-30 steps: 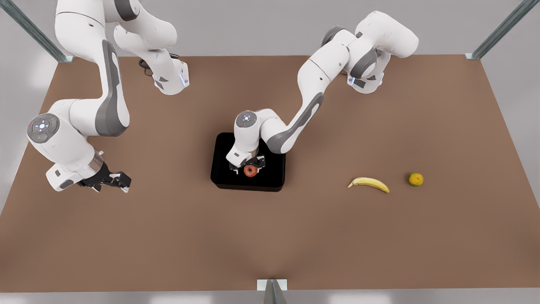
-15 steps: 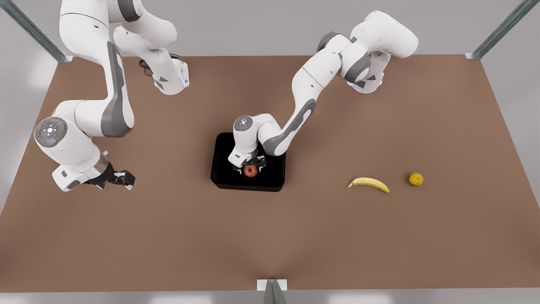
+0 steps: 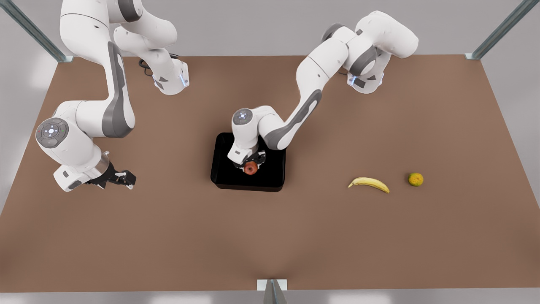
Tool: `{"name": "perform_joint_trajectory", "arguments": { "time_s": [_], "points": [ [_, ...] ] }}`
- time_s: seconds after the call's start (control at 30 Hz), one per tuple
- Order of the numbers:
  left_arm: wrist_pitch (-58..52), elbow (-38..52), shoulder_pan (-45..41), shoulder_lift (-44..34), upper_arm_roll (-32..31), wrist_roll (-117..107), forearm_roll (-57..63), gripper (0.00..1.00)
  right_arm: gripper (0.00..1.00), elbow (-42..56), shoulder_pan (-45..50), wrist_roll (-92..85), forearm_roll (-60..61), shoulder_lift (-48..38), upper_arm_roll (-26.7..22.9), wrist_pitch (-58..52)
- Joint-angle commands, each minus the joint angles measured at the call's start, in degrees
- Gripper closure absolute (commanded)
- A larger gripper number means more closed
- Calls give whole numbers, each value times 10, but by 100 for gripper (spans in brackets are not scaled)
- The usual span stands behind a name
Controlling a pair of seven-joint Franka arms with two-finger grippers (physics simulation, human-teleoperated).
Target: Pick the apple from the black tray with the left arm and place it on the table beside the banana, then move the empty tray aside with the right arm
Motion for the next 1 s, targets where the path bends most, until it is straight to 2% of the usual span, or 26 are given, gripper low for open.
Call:
{"name": "perform_joint_trajectory", "arguments": {
  "time_s": [0.0, 0.03, 0.1, 0.23, 0.3, 0.37, 0.4, 0.43, 0.5, 0.53, 0.57, 0.6, 0.7, 0.77, 0.8, 0.83, 0.87, 0.9, 0.97],
  "points": [
    [-79, 0, 6, -9, 1, 82, -24, 30, 0, 0, 0, -1, 1, -1, 0, -1],
    [-79, 0, 8, -9, 0, 83, -24, 37, 0, 0, 0, -1, 1, -1, 0, -1],
    [-96, 0, 27, -16, 0, 112, -26, 37, 0, 0, 0, 0, 1, -1, 0, -1],
    [-190, 0, 130, -66, -3, 313, -61, 36, 0, -1, 38, 21, 6, -4, 9, -26],
    [-231, 0, 201, -91, -1, 452, -78, 36, 0, 10, 38, 74, 6, -8, 44, -44],
    [-223, -1, 269, -77, 0, 550, -73, 36, 0, 22, 38, 74, 5, -7, 79, -63],
    [-188, -3, 292, -54, 0, 584, -71, 36, 0, 22, 39, 70, 2, -9, 85, -80],
    [-152, -12, 303, -38, 0, 598, -71, 36, 0, 21, 39, 83, 27, -10, 117, -82],
    [-128, -13, 317, -21, 0, 621, -70, 36, 0, 2, 40, 203, 47, -20, 126, -98],
    [-126, -12, 317, -14, 0, 621, -69, 35, 0, -15, 41, 274, 47, -25, 147, -96],
    [-124, -13, 318, -10, 1, 622, -68, 30, 0, -38, 41, 287, 47, -33, 153, -92],
    [-124, -13, 318, -2, 1, 622, -56, 0, 0, -67, 41, 287, 47, -37, 153, -77],
    [-132, -10, 343, -13, 0, 656, -67, 0, 0, -219, 41, 297, 64, -79, 173, 64],
    [-171, -3, 356, -29, -1, 660, -67, 0, 0, -278, 42, 304, 83, -93, 185, 113],
    [-271, 11, 388, -84, -2, 719, -74, 0, 0, -288, 42, 320, 84, -94, 198, 130],
    [-355, 11, 449, -167, -2, 810, -139, 0, 0, -295, 42, 326, 85, -93, 204, 131],
    [-365, -44, 487, -248, -1, 809, -188, 0, 0, -301, 42, 334, 96, -93, 211, 135],
    [-236, -257, 499, -407, 2, 803, -188, 0, 1, -312, 43, 339, 110, -94, 224, 147],
    [-256, -231, 493, -402, -4, 736, -184, 0, 1, -338, 44, 362, 113, -93, 244, 195]
  ]
}}
